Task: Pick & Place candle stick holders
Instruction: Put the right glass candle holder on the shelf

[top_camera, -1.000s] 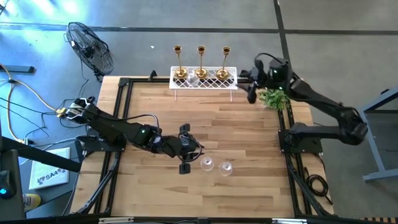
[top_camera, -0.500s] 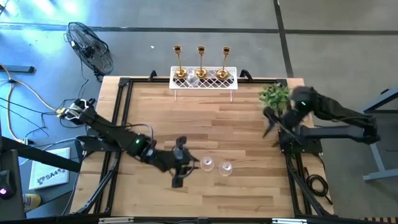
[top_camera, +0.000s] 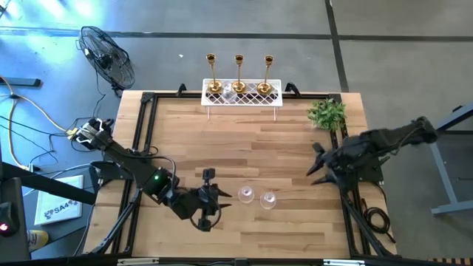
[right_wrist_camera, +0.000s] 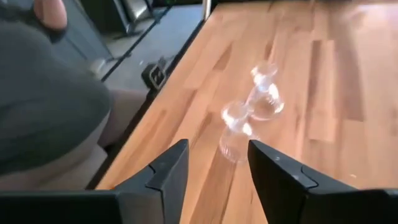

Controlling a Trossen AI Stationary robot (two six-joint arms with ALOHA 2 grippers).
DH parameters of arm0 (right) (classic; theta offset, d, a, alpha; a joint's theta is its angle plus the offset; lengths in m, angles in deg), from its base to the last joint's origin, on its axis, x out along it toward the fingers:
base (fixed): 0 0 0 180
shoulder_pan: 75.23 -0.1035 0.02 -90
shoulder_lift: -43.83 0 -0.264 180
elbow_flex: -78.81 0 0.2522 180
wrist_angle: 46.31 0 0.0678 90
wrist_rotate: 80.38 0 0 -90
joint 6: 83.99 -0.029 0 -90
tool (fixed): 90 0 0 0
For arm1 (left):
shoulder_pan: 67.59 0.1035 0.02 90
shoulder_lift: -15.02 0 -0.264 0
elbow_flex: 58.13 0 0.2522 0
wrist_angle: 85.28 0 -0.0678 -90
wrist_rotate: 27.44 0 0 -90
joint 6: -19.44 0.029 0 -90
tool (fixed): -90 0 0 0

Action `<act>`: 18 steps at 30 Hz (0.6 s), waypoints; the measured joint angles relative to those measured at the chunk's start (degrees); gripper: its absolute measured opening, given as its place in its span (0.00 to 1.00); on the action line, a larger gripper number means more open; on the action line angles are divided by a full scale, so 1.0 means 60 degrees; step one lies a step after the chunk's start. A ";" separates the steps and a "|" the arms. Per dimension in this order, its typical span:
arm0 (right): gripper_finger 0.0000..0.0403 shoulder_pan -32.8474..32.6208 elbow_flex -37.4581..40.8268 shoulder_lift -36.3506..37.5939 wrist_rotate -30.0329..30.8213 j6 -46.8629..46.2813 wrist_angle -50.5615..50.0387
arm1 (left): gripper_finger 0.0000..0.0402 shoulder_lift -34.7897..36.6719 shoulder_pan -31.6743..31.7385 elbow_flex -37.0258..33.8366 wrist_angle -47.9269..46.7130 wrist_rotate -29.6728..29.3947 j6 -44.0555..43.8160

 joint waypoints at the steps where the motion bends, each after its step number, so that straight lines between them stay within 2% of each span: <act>1: 0.39 -0.0229 0.0252 -0.0168 0.0060 0.0079 0.0372 | 0.27 0.0003 -0.0004 -0.0089 0.0062 -0.0053 -0.0205; 5: 0.34 -0.0967 0.1035 -0.0846 0.0077 0.0336 0.1557 | 0.27 0.0061 -0.0015 -0.0930 0.0828 -0.0236 -0.0998; 10: 0.30 -0.1424 0.1434 -0.1554 0.0008 0.0501 0.2485 | 0.27 0.0102 -0.0007 -0.1801 0.2305 -0.0361 -0.1302; 14: 0.29 -0.1526 0.1437 -0.1830 0.0005 0.0324 0.3330 | 0.27 0.0100 -0.0004 -0.1942 0.2973 -0.0856 -0.0949; 18: 0.29 -0.1526 0.1436 -0.1908 0.0002 0.0225 0.4156 | 0.27 0.0127 -0.0004 -0.1942 0.3425 -0.0860 -0.0717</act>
